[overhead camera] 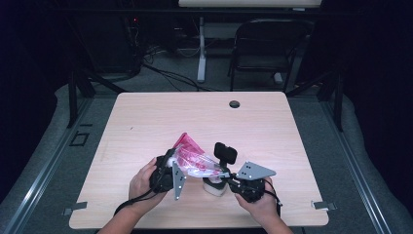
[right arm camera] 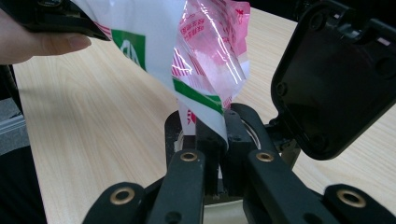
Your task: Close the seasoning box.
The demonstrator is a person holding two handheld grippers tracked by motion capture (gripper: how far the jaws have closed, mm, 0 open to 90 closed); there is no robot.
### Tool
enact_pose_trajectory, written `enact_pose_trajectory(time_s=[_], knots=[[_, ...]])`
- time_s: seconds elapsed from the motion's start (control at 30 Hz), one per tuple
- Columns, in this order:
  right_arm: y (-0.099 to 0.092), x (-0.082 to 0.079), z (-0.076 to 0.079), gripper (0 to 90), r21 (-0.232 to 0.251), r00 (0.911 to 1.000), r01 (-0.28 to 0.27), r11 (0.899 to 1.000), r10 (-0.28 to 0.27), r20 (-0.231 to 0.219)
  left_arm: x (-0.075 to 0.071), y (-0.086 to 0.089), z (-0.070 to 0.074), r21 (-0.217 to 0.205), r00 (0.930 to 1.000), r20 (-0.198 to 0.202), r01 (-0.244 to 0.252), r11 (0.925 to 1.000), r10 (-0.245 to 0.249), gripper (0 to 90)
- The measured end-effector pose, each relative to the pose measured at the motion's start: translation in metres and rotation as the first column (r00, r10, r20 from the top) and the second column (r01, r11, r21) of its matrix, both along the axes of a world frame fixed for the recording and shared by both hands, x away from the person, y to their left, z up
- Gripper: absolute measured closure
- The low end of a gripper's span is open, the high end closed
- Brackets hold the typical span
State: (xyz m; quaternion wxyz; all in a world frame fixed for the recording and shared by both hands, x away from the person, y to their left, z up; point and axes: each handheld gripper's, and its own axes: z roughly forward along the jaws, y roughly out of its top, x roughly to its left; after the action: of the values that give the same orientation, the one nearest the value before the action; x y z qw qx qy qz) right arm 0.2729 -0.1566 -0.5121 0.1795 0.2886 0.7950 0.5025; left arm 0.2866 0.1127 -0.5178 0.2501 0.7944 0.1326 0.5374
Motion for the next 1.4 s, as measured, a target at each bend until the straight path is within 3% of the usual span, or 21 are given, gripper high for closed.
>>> enact_pose_trajectory(time_s=[0.27,0.67,1.4], knots=[[-0.001,0.002,0.0,87.5,0.0,0.9999,0.011,1.0,-0.011,-0.001,-0.001,0.0,-0.005,-0.032,0.9997,-0.019,-0.018,0.9993,0.018,69.0],[0.0,0.003,0.003,87.3,0.012,0.9997,0.02,1.0,-0.02,0.013,0.002,0.004,-0.01,-0.037,0.9982,-0.059,-0.015,0.9992,0.013,69.3],[0.002,0.004,0.012,87.4,0.036,0.9989,0.023,0.999,-0.025,0.04,0.004,0.009,-0.02,-0.078,0.9898,-0.142,-0.021,0.9967,0.009,69.7]])
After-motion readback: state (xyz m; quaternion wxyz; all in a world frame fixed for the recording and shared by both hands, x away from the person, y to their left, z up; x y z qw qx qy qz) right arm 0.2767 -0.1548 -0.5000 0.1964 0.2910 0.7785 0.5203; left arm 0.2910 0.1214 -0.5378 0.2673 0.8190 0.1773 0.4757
